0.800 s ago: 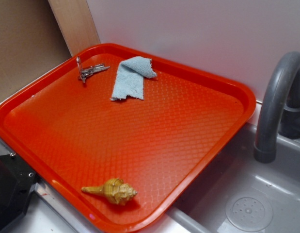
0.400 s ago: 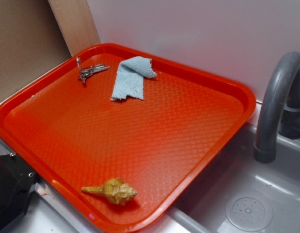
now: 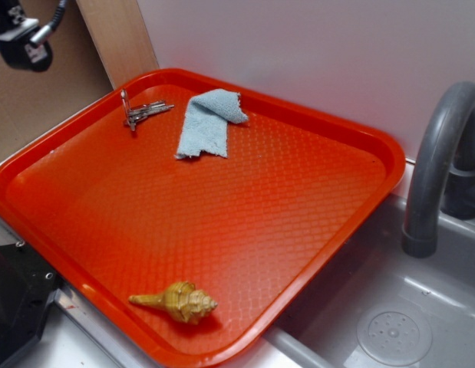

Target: Grab the silver keys.

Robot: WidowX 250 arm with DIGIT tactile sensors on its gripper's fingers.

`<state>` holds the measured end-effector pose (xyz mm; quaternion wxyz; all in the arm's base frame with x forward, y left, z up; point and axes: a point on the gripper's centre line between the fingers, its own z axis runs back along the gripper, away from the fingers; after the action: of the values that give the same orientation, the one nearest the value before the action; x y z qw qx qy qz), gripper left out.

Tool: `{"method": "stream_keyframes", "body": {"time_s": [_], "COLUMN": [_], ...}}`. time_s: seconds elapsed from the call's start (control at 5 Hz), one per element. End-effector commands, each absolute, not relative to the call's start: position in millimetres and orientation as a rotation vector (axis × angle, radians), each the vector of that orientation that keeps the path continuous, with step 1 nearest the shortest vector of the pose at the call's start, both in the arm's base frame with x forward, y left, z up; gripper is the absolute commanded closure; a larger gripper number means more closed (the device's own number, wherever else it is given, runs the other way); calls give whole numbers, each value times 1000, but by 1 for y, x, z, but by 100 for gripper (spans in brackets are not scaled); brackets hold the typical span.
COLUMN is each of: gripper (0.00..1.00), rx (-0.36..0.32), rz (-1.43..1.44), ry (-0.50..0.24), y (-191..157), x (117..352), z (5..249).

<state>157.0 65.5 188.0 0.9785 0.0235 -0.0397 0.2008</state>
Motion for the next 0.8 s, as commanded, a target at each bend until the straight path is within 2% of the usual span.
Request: {"method": "stream_keyframes", "body": {"time_s": [0.0, 0.2, 0.4, 0.6], "gripper": [0, 0, 0, 0], "rx": [40, 66, 68, 63], "rz": [810, 887, 907, 878], "ry": [-298, -353, -359, -301], "y": [134, 152, 161, 159], "x": [185, 205, 219, 236], "z": [169, 152, 132, 111]}}
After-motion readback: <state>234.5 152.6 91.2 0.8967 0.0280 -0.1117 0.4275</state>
